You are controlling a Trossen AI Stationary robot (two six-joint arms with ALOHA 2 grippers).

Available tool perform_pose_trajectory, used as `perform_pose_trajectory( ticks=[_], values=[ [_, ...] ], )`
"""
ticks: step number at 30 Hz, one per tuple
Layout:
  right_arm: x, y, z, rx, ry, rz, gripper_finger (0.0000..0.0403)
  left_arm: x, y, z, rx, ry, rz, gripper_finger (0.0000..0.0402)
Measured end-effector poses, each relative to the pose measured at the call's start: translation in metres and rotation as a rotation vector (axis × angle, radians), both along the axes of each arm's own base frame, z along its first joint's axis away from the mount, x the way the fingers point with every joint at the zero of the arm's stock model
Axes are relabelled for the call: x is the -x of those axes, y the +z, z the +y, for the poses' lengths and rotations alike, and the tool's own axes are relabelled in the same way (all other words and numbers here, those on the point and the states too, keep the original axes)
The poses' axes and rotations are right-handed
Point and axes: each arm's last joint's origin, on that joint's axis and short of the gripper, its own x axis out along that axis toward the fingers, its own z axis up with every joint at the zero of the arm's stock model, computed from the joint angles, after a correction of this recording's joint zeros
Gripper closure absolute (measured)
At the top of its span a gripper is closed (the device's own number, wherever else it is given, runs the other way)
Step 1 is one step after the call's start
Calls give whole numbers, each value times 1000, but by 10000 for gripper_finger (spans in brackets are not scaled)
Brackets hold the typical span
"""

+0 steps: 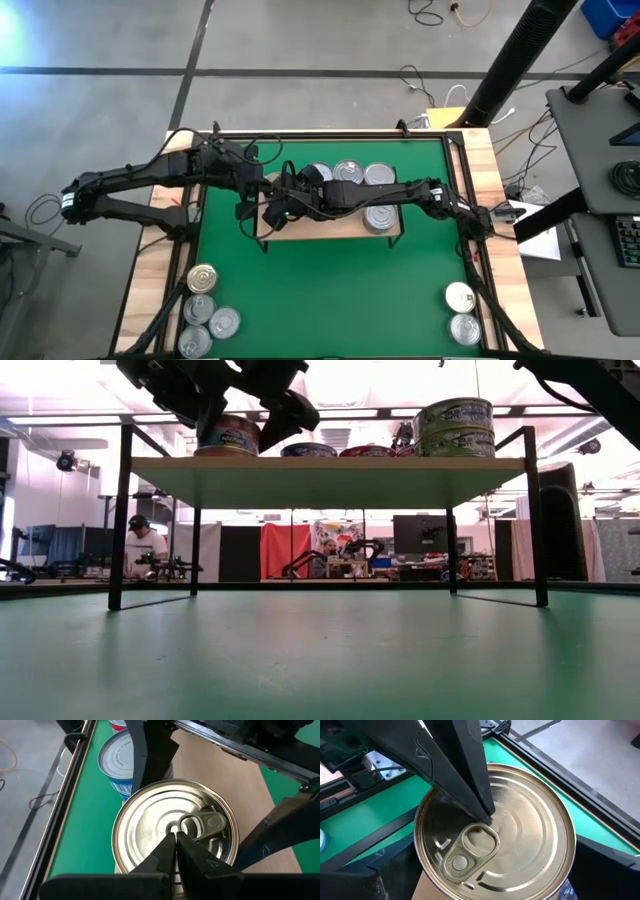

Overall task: Stack canned seafood by type on shelf
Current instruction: Stack the top left blue and pink tuna can on top of the blue and pink tuna can on the shelf

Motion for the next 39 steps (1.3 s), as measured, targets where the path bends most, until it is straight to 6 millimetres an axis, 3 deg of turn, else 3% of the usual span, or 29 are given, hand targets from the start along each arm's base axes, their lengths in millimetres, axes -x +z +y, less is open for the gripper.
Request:
perform_pose_trajectory(
  ticks=[16,32,39],
  values=[
    [2,-2,5,83,118,102,3,1,-1,3,-14,64,11,401],
    [5,-14,24,-25,135,134,3,2,-1,6,-55,116,24,401],
    [8,-10,27,-39,126,120,3,1,-1,5,-42,105,19,401]
  ],
)
